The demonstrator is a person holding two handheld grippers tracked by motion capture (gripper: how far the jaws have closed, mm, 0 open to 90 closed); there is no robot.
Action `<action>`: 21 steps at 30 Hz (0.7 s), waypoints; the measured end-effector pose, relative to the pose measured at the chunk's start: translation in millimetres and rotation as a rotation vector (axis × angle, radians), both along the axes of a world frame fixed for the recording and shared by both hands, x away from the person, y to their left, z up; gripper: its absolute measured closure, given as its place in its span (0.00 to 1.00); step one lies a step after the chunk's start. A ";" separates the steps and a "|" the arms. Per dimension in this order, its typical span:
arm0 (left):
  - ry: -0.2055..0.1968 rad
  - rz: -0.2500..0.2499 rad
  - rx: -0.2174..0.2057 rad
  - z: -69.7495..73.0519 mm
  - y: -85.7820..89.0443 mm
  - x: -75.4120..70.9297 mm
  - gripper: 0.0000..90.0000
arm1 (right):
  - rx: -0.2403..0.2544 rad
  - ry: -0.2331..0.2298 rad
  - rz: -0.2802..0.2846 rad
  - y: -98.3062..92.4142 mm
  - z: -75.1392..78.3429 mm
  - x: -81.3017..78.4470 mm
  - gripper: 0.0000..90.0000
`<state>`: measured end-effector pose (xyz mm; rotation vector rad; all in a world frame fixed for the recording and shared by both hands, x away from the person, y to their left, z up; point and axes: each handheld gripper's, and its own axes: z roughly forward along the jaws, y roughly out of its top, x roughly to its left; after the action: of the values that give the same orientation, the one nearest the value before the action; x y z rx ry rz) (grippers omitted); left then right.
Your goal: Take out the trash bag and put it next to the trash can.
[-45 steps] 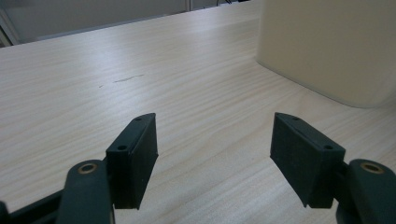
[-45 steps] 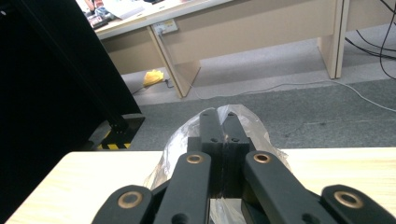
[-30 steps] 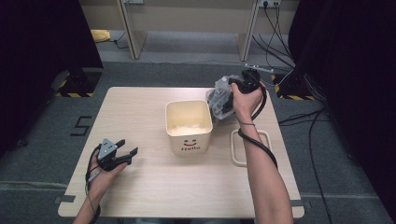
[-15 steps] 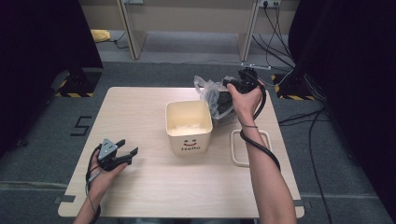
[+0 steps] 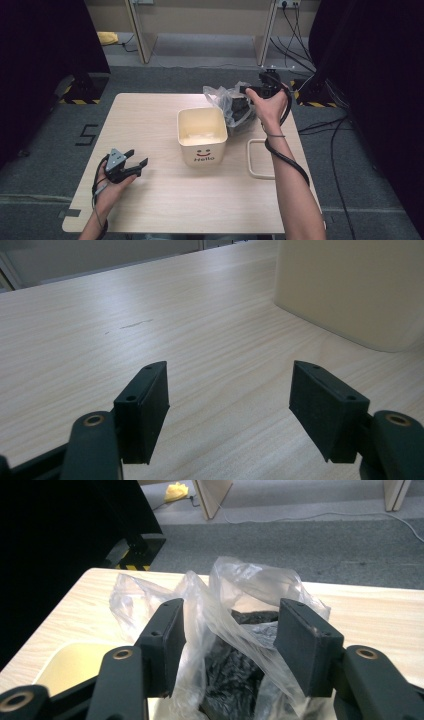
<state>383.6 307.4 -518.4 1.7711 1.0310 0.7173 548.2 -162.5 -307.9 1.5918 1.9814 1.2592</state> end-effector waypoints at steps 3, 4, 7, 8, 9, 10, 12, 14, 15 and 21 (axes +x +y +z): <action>0.001 0.001 0.000 0.0 -0.1 0.2 0.35 | -0.002 0.006 -0.015 -5.5 0.2 -3.3 0.51; 0.001 0.000 0.001 0.0 -0.1 0.2 0.35 | -0.002 0.006 -0.014 -7.7 0.4 -4.4 0.51; 0.001 -0.001 0.004 0.0 -0.4 0.1 0.35 | 0.007 -0.008 -0.014 -13.1 2.9 -9.4 0.50; 0.002 -0.001 0.006 0.0 -0.6 0.2 0.35 | 0.013 -0.014 -0.014 -14.2 4.7 -11.3 0.50; 0.002 -0.001 0.007 0.0 -0.7 0.2 0.35 | 0.016 -0.017 -0.013 -14.7 7.0 -13.2 0.50; 0.001 -0.001 0.007 0.0 -0.9 0.2 0.35 | 0.012 -0.023 -0.006 -15.6 9.2 -14.4 0.50; -0.001 -0.001 0.008 0.0 -1.0 0.1 0.35 | 0.009 -0.024 -0.006 -16.4 13.3 -16.9 0.50; -0.002 -0.002 0.007 0.0 -0.9 0.0 0.35 | -0.010 -0.007 -0.005 -17.4 15.1 -18.2 0.50; -0.002 -0.001 0.006 0.0 -0.8 0.1 0.35 | -0.019 0.003 -0.008 -18.3 15.3 -19.4 0.51; 0.000 -0.003 0.009 0.0 -1.3 0.2 0.35 | -0.068 0.053 -0.033 -30.2 8.8 -24.7 0.53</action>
<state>383.7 306.1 -518.4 1.7803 1.0264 0.7215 523.5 -192.7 -299.0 1.6344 1.9990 1.1360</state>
